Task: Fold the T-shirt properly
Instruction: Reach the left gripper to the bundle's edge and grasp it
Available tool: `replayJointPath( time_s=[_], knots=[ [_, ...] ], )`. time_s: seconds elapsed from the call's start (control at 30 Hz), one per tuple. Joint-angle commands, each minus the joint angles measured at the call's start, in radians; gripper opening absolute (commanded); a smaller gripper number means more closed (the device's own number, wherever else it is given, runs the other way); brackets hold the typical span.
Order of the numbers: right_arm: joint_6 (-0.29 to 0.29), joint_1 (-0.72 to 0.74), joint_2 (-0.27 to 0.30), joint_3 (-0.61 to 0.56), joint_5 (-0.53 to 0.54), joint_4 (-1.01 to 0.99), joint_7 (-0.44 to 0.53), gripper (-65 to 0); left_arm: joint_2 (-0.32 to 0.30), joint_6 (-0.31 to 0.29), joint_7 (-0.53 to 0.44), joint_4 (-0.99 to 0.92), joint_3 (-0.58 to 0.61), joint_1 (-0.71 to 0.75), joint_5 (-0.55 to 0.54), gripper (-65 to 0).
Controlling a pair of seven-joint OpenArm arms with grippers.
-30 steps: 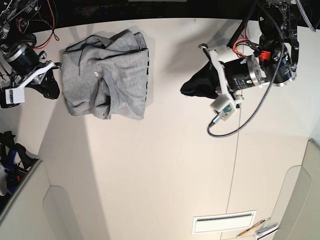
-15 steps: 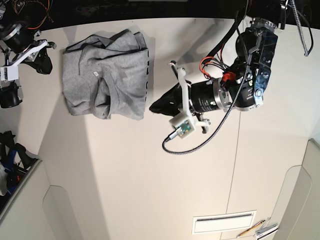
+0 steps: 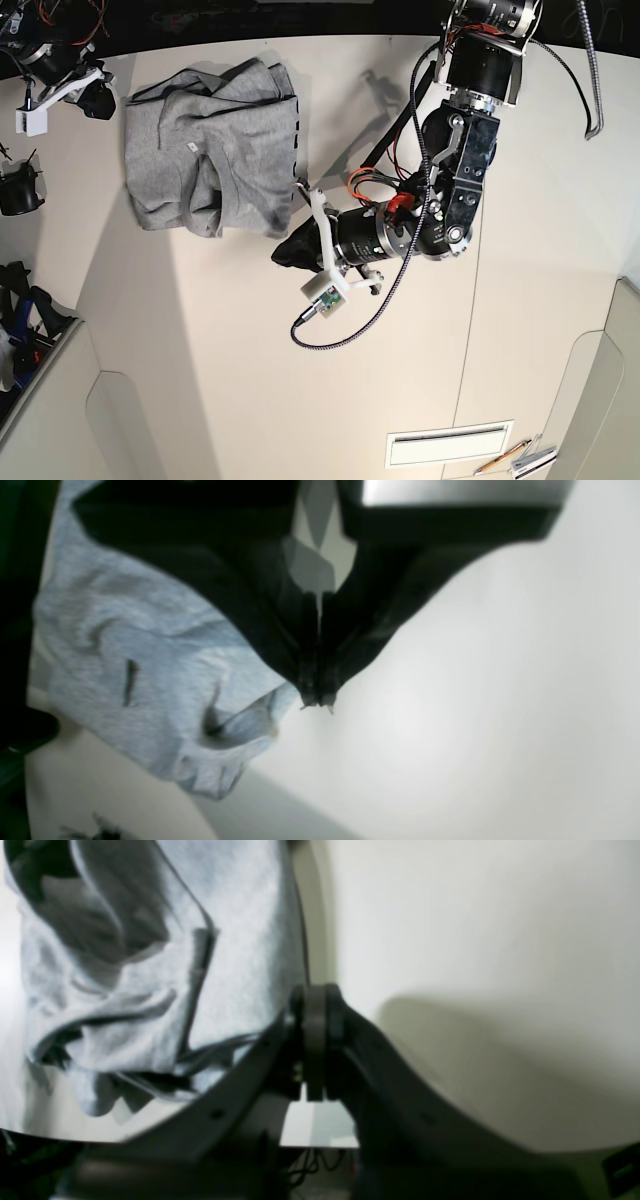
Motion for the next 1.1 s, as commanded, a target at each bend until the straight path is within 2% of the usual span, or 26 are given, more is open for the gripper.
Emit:
replayJointPath(
  time_s=[0.0,0.13,0.37,0.57,1.07],
  knots=[
    [0.004,-0.002,0.011,0.005,0.018,0.0,0.024,-65.0,0.008,-0.005,-0.038,0.0,-0.003,-0.026,-0.014,-65.0],
    [0.004,0.003,0.011,0.005,0.019,-0.056,0.052,-65.0,0.008,-0.005,-0.083,-0.068,-0.003,-0.028,0.005,-65.0],
    [0.004,0.045,0.011,0.005,0.019,-0.125,0.058,-65.0,0.008,-0.005,-0.085,-0.108,-0.003,-0.025,0.015,-65.0],
    [0.004,0.091,0.011,-0.003,0.019,-0.143,0.058,-65.0,0.007,-0.005,-0.018,-0.108,-0.003,0.004,-0.038,-65.0],
    [0.003,0.122,0.01,-0.218,-0.001,-0.146,0.111,-65.0,-0.018,-0.005,0.023,-0.108,-0.003,0.061,-0.054,-65.0]
  ],
)
